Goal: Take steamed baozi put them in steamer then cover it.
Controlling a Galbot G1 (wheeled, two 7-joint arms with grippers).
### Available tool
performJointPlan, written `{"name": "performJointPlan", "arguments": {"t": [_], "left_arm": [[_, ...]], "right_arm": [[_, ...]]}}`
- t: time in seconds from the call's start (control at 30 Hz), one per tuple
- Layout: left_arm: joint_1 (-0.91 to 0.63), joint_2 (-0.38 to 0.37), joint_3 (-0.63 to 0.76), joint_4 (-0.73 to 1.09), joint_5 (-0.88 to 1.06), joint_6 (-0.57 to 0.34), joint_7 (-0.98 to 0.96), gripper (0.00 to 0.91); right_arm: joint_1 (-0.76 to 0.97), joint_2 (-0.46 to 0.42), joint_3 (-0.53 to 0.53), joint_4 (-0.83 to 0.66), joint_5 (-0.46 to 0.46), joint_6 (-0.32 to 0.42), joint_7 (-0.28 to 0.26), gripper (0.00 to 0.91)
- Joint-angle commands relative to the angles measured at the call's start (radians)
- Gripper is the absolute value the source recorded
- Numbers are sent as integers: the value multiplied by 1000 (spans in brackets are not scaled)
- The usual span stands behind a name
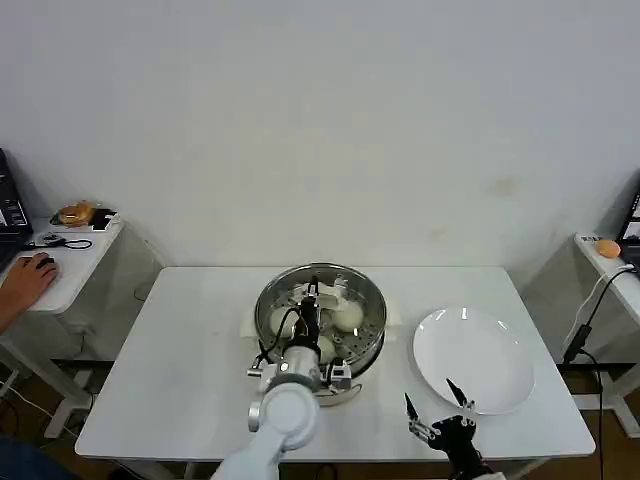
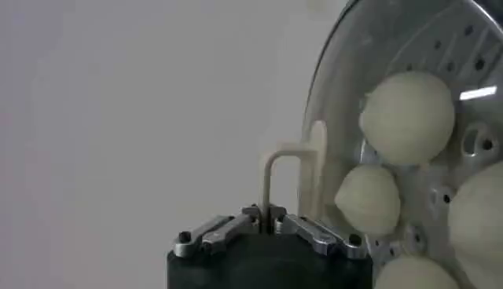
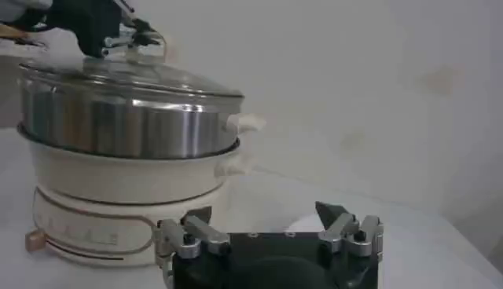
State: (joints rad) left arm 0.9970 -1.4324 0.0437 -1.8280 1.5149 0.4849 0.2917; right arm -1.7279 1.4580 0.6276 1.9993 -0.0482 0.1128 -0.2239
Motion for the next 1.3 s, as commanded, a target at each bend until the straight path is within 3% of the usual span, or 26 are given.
{"name": "performJointPlan", "arguments": {"t": [0.03, 0.07, 0.1, 0.43, 0.9, 1.13, 1.3], "left_arm": [[0, -3, -2, 5, 4, -1, 1, 0], [1, -3, -3, 5, 3, -1, 1, 10], [4, -5, -4, 4, -2, 0, -3, 907], [24, 5, -15, -46, -32, 1, -11, 907], [158, 119, -56, -252, -145, -44, -47, 907], [282, 197, -108, -403, -357, -85, -130, 907], [466, 159, -221, -415, -568, -177, -273, 907]], "right_arm": [[0, -1, -1, 0, 1, 0, -1, 907], [0, -1, -2, -1, 1, 0, -1, 907], [0, -1, -3, -1, 0, 0, -1, 907], [0, 0, -15, -2, -3, -3, -2, 907], [-3, -9, -18, -7, 3, -3, 2, 907], [-7, -27, -16, -16, 23, -5, 4, 907], [-21, -69, -6, -17, 73, 2, 7, 907]]}}
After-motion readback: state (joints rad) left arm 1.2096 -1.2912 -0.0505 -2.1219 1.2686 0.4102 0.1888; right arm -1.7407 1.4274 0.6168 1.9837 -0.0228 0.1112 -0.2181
